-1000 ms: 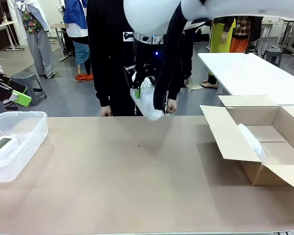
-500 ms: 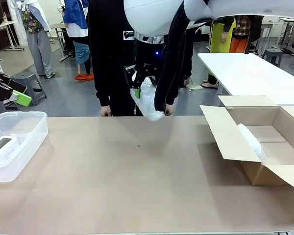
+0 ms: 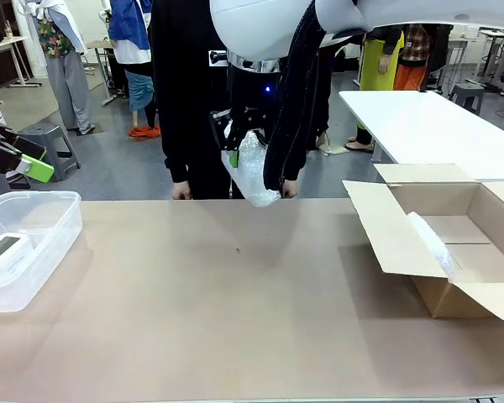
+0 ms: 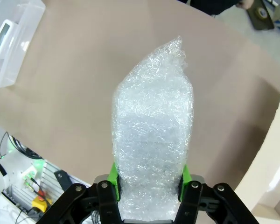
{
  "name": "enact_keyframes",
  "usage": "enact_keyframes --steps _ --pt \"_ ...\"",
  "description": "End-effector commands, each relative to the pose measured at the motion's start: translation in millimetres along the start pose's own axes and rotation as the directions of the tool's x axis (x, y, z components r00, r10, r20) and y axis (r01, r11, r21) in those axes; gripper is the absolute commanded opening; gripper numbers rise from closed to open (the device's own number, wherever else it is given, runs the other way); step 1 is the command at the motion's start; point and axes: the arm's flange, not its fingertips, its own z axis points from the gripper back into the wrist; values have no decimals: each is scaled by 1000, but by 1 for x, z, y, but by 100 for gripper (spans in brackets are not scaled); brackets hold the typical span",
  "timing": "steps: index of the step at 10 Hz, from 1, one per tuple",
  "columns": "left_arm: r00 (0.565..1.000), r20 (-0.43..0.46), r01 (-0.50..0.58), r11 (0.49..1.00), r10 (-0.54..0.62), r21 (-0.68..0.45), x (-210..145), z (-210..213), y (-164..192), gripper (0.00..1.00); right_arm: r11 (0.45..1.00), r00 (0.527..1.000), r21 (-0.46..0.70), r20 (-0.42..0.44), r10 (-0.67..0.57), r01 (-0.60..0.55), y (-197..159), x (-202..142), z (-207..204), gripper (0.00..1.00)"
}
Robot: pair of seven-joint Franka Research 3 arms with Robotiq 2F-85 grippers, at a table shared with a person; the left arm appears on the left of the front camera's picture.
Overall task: Separate and place wrapped and unwrapped clocks.
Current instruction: If the picked Digital clock is wrapped, place it in the Package Box ; if not, place it in the Organizing box.
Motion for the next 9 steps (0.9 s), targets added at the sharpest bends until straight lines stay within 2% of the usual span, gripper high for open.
enact_keyframes --steps 1,8,9 --pt "1000 -5 12 1000 -12 -7 -1 -1 0 100 1000 1000 -1 2 0 0 -2 -2 3 6" --pt "1000 -5 12 1000 -12 -7 -1 -1 0 100 1000 1000 -1 2 0 0 -2 -2 3 6" --pt "1000 -5 12 1000 -12 -7 -1 -1 0 100 1000 1000 0 0 -1 1 0 0 0 53"
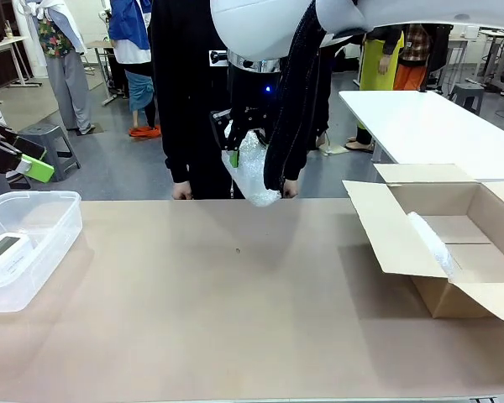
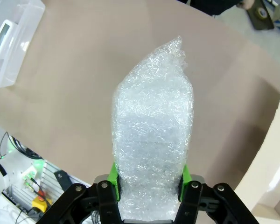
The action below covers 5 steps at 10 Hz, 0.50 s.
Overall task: Separate and place wrapped and unwrapped clocks.
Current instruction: If the picked Digital clock is wrapped, place it in the Package Box ; if not, place it in the Organizing box.
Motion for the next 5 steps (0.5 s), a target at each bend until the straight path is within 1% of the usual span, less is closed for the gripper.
enact_keyframes --steps 1,2,3,4,5 --pt "1000 -5 12 1000 -12 -7 -1 -1 0 100 994 993 -16 46 -111 112 -40 7 24 53" --pt "1000 -5 12 1000 -12 -7 -1 -1 0 100 977 976 -24 51 -210 211 -86 5 44 53" --pt "1000 -5 12 1000 -12 -7 -1 -1 0 100 954 955 -46 51 -293 295 -132 -4 58 53" --pt "1000 -5 12 1000 -12 -7 -1 -1 0 100 927 929 -60 40 -368 370 -180 -17 71 53" --pt "1000 -5 12 1000 -12 -7 -1 -1 0 100 902 906 -85 21 -424 424 -220 -33 75 53"
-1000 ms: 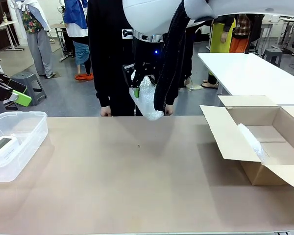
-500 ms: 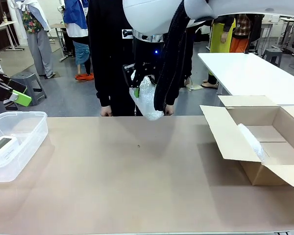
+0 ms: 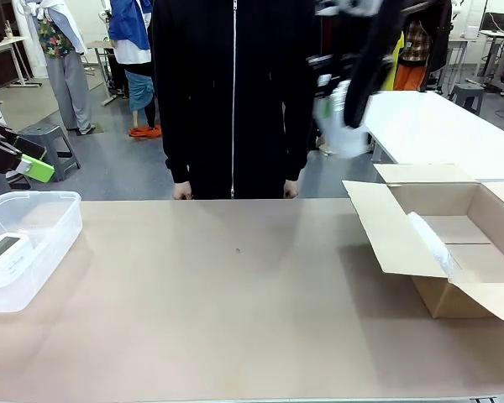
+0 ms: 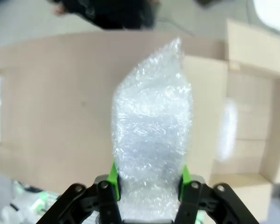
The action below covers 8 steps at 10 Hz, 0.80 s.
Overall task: Separate and place wrapped and unwrapped clocks.
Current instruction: If the picked Digital clock is wrapped, place it in the Package Box ; if not, place it in the Organizing box.
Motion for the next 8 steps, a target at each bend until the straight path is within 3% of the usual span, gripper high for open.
enact_keyframes --steps 1,4,6,8 --pt "1000 -6 12 1000 -12 -6 -1 -1 0 100 993 993 -28 -47 -113 112 -64 -4 -13 53" --pt "1000 -6 12 1000 -12 -6 -1 -1 0 100 935 938 -107 -37 -343 338 -161 -14 -74 53" --pt "1000 -6 12 1000 -12 -6 -1 -1 0 100 930 938 -152 -48 -344 334 -208 -25 -109 53" --pt "1000 -6 12 1000 -12 -6 -1 -1 0 100 937 933 -131 -119 -339 323 -241 -33 -156 53"
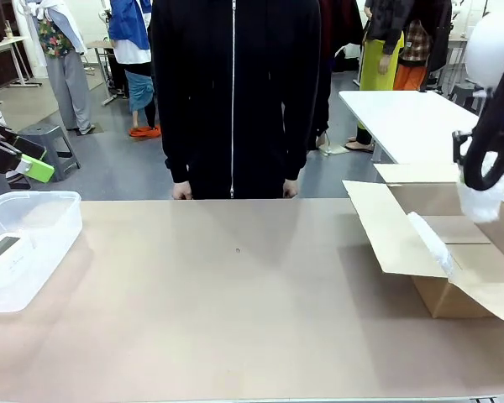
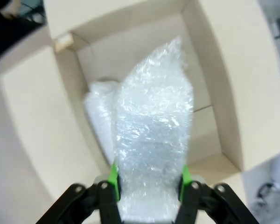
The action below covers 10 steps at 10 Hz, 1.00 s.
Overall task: Separate and place wrapped and unwrapped clocks.
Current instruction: If the picked Digital clock is wrapped, place it in the Package Box ; if not, place it in the Organizing box.
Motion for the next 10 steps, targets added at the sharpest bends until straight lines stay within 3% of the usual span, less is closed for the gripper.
enact_keyframes --steps 1,6,7,10 --pt "1000 -6 12 1000 -12 -5 -1 -1 0 100 997 999 49 -6 54 -53 -8 5 -33 53" --pt "1000 -6 12 1000 -12 -5 -1 -1 0 100 996 994 41 -74 76 -73 -1 6 -90 53" --pt "1000 -6 12 1000 -12 -5 -1 -1 0 100 997 995 40 -61 74 -72 0 7 -91 100" --pt "1000 -6 12 1000 -12 -5 -1 -1 0 100 996 993 25 -80 83 -81 1 7 -85 100"
